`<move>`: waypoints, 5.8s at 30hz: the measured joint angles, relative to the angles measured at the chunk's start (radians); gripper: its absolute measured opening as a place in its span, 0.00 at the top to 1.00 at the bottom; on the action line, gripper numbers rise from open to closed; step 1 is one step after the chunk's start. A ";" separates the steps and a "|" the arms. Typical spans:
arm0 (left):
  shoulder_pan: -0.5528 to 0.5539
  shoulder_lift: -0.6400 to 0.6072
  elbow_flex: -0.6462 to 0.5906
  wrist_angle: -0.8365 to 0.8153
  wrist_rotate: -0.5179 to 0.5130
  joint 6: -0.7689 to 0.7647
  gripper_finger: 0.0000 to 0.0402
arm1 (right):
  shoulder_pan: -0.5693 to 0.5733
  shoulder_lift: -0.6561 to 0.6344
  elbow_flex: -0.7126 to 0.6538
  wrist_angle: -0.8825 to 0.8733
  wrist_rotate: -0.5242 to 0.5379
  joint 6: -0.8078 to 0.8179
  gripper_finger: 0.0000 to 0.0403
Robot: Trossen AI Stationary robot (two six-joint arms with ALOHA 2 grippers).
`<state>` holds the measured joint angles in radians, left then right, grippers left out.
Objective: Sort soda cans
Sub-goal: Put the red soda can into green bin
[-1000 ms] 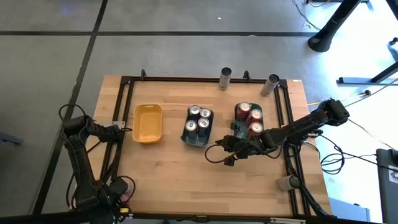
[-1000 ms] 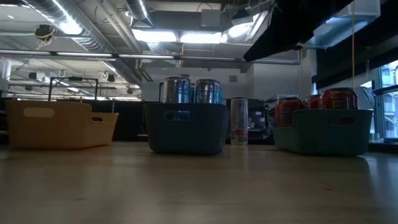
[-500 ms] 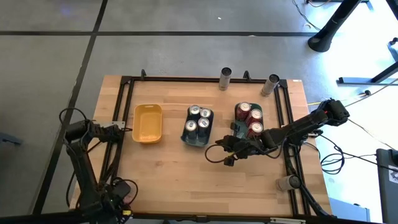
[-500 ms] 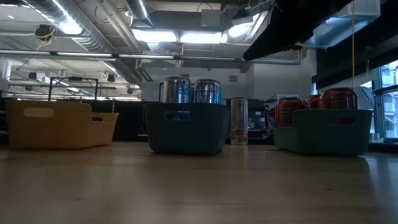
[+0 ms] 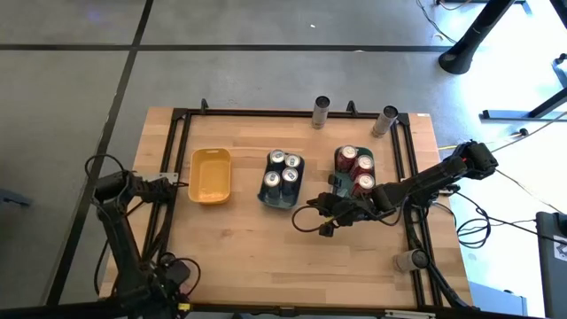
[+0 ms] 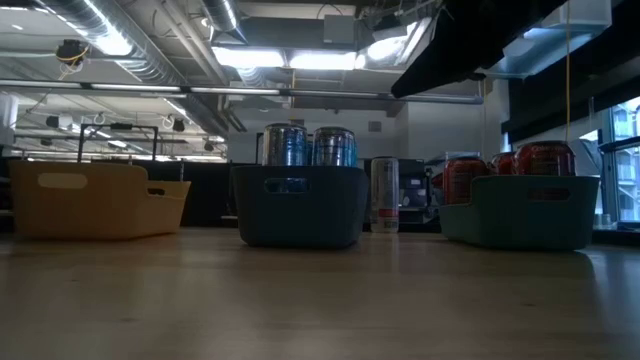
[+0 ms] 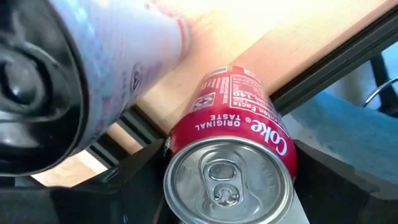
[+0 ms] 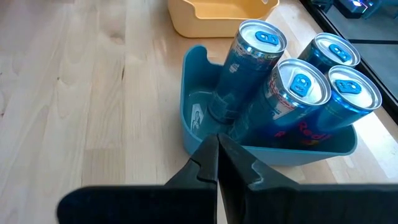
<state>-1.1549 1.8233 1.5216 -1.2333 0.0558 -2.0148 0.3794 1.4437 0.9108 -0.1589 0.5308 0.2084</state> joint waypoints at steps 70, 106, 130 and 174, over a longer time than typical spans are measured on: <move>0.867 0.021 -0.077 0.706 -0.266 1.546 0.28 | 0.157 0.311 -0.328 0.834 -0.025 0.241 0.99; 0.840 0.106 -0.075 0.848 -0.263 1.622 0.19 | 0.150 0.310 -0.327 0.768 -0.103 0.286 0.87; 0.826 0.025 -0.066 0.830 -0.289 1.671 0.06 | 0.150 0.016 -0.328 0.498 -0.176 0.274 0.37; 0.723 -0.065 -0.502 1.209 -0.418 1.496 0.06 | 0.114 -0.091 -0.244 0.646 -0.085 0.108 0.17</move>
<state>-0.4323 1.7584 1.0195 -0.0246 -0.3626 -0.5183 0.4936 1.3525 0.6664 0.4867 0.4463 0.3162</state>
